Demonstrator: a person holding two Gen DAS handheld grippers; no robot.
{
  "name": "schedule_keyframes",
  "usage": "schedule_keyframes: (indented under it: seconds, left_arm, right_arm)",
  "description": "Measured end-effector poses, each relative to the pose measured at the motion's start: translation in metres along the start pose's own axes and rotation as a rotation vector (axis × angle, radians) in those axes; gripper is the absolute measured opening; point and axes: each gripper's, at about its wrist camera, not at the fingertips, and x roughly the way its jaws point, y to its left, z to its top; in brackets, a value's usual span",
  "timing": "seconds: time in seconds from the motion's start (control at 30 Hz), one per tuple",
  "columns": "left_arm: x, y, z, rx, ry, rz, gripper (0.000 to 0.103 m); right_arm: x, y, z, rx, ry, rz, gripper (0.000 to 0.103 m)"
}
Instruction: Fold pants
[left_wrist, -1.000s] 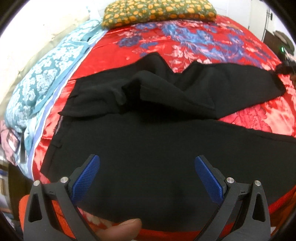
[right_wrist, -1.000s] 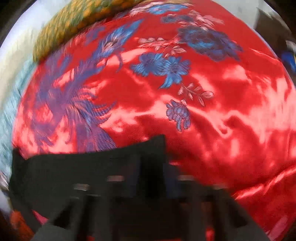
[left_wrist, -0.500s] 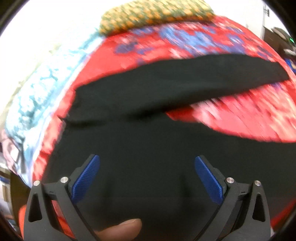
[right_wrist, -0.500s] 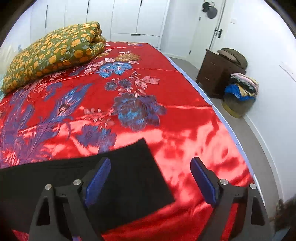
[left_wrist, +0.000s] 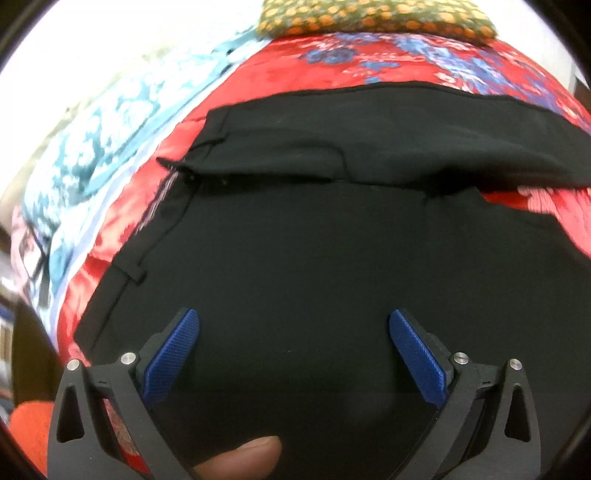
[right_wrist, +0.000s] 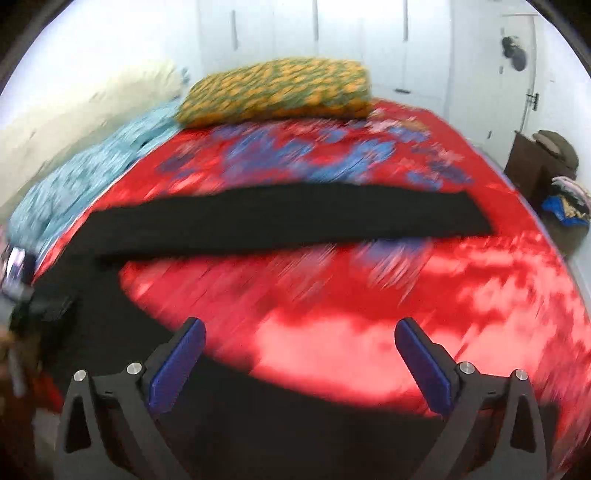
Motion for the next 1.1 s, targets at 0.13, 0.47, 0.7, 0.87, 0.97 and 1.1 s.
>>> schedule_keyframes:
  seconds: [0.13,0.47,0.7,0.87,0.97,1.1]
  left_arm:
    - [0.000,0.013,-0.009,-0.067,0.016,-0.062,0.103]
    - [0.001,0.023,-0.017,-0.037,0.012,-0.166,0.103]
    - [-0.008,0.032,-0.028,0.025,0.034,-0.213,0.103]
    - [-0.012,0.033,-0.034,0.036,0.028,-0.209,0.103]
    - [-0.013,0.032,-0.037,0.038,0.018,-0.199,0.103]
    - [-0.014,0.033,-0.040,0.037,0.020,-0.201,0.103]
  right_arm:
    - [0.000,0.050,-0.046,0.074,0.063,0.032,0.101]
    - [0.030,0.082,-0.094,0.066,0.210,-0.061,0.103]
    - [0.026,0.081,-0.102,0.050,0.172,-0.082,0.103]
    - [0.024,0.084,-0.104,0.053,0.149,-0.075,0.103]
    - [0.023,0.084,-0.105,0.050,0.141,-0.071,0.103]
    - [0.022,0.084,-0.106,0.041,0.138,-0.070,0.103]
